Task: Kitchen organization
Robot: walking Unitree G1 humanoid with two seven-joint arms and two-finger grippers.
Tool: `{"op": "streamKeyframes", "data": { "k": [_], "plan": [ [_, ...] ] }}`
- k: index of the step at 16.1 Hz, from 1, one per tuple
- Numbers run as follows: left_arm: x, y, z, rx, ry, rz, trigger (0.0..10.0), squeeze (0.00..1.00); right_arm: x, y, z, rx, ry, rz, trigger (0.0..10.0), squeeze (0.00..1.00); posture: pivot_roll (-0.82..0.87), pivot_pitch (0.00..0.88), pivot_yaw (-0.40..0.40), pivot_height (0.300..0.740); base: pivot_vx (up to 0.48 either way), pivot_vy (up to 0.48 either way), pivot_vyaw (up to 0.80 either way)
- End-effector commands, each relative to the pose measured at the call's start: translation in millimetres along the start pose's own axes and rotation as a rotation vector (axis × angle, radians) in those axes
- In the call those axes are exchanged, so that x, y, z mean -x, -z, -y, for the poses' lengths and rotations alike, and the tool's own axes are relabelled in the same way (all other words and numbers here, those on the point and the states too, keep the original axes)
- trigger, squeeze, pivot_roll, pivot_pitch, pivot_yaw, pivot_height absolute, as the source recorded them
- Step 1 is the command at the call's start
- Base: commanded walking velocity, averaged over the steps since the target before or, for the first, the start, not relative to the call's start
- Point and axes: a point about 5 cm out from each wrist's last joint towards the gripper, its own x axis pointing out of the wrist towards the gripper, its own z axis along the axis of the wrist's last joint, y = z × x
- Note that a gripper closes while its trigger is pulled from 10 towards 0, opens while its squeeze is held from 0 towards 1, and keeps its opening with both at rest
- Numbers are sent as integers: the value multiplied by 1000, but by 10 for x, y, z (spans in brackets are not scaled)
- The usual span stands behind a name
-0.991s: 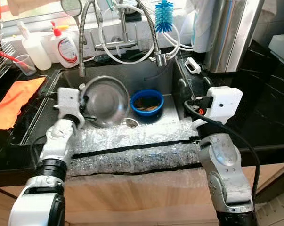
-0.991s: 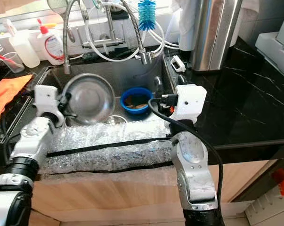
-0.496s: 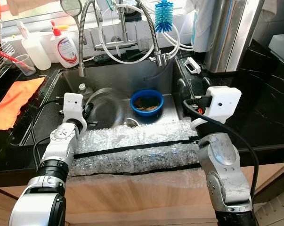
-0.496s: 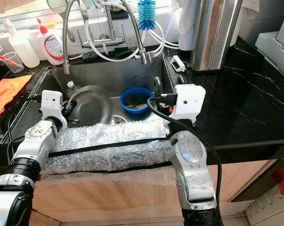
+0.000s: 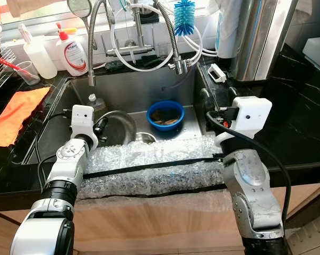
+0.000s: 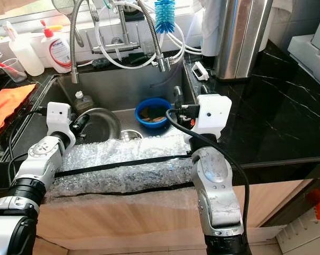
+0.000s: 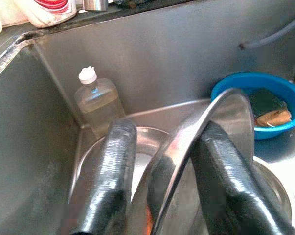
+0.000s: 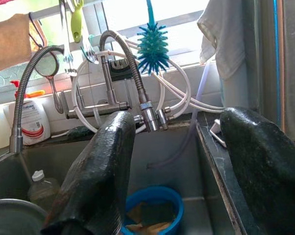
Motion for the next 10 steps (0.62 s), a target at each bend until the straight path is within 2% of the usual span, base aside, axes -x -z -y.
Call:
{"op": "streamKeyframes", "data": {
  "k": [1, 3, 4, 7, 8, 9, 10],
  "plan": [
    [2, -9, -38, -30, -6, -10, 10000, 1000, -20, -15, -35, -8, -7, -1, 10000, 0, -164, 41, 146, 740, 0, 0, 0],
    [1, -15, -37, -34, -4, -8, 10000, 1000, -23, -11, -34, -12, -4, -3, 10000, 0, -162, 40, 147, 740, 0, 0, 0],
    [-2, -21, -33, -44, -1, -7, 10000, 0, -27, -10, -38, -15, -2, -3, 10000, 0, -162, 40, 149, 740, 0, 0, 0],
    [-3, -16, -12, -48, 8, -7, 10000, 0, -27, -10, -37, -16, -1, -5, 10000, 0, -163, 40, 149, 740, 0, 0, 0],
    [-3, -19, -4, -48, 12, -4, 10000, 871, -28, -11, -33, -16, 1, -6, 10000, 0, -162, 41, 149, 740, 0, 0, 0],
    [-2, -19, -1, -46, 16, -3, 10000, 1000, -28, -11, -33, -17, 2, -6, 10000, 0, -163, 42, 149, 740, 0, 0, 0],
    [-3, -20, 2, -44, 19, -2, 10000, 1000, -29, -9, -33, -17, 2, -8, 10000, 0, -163, 42, 149, 740, 0, 0, 0]
  ]
}}
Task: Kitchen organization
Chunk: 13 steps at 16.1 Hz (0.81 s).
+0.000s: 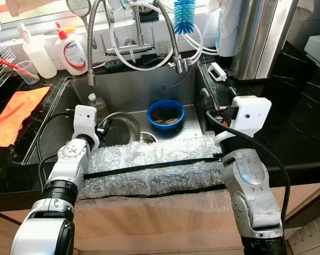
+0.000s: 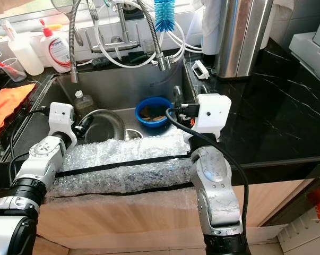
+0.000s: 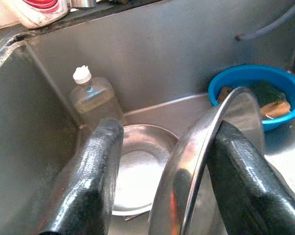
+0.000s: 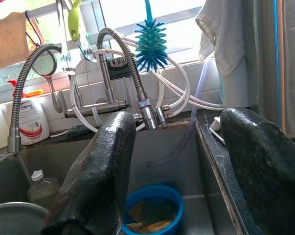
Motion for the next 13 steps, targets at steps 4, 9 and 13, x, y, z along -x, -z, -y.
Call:
{"op": "streamKeyframes", "data": {
  "k": [4, 9, 13],
  "plan": [
    [1, -25, -4, -8, 19, 6, 10000, 1000, -27, 5, -31, -12, -5, -11, 10000, 0, -160, 40, 150, 740, 0, 0, 0],
    [18, -17, 22, 4, 73, 4, 10000, 1000, -2, 38, -42, -11, 3, -29, 10000, 0, -154, 30, 159, 740, 0, 0, 0],
    [-3, -73, 25, -40, 95, 15, 10000, 86, -39, 44, -35, -5, 2, -30, 10000, 0, -155, 10, 158, 740, 0, 0, 0]
  ]
}}
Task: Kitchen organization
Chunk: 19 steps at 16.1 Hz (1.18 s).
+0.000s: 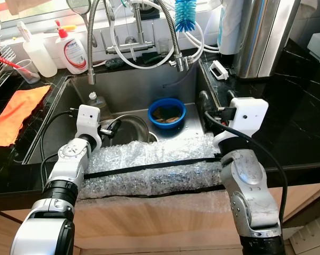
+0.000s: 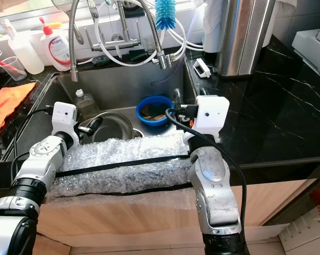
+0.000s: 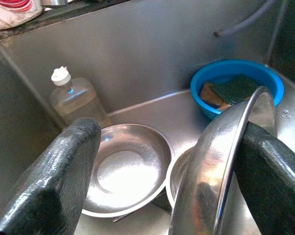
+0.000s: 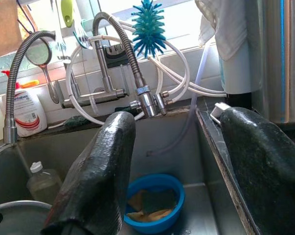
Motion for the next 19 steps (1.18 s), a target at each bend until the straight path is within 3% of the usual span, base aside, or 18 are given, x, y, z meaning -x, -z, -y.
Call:
{"op": "streamKeyframes", "data": {
  "k": [1, 2, 4, 6, 10, 13, 16, 19],
  "plan": [
    [4, -61, -24, -44, 19, 16, 10000, 0, -30, -15, -29, 5, -8, 0, 10000, 0, -157, 7, 160, 740, 0, 0, 0],
    [7, -73, -13, -54, 33, 29, 10000, 0, -31, -11, -23, 7, -4, -2, 10000, 0, -157, 5, 161, 740, 0, 0, 0],
    [32, -278, 126, -103, 207, 157, 10000, 0, -31, 1, -2, 13, 10, -6, 10000, 0, -156, 2, 162, 740, 0, 0, 0],
    [94, -353, 273, -249, 387, 199, 10000, 0, -40, 0, -9, 14, 10, -4, 10000, 0, -150, 2, 166, 740, 0, 0, 0],
    [105, -372, 352, -382, 463, 181, 10000, 0, -48, 3, -15, 10, 15, -1, 10000, 0, -151, 3, 173, 740, 0, 0, 0],
    [151, -305, 399, -395, 597, 119, 10000, 0, -50, 2, -3, 11, 18, 0, 10000, 0, -155, 3, 176, 740, 0, 0, 0],
    [156, -333, 326, -381, 664, 75, 10000, 0, -56, 0, 10, 13, 16, 0, 10000, 0, -154, 1, 178, 740, 0, 0, 0],
    [180, -334, 211, -287, 704, 33, 10000, 0, -64, 9, -1, 13, -3, -8, 10000, 0, -154, 1, 177, 740, 0, 0, 0]
  ]
}}
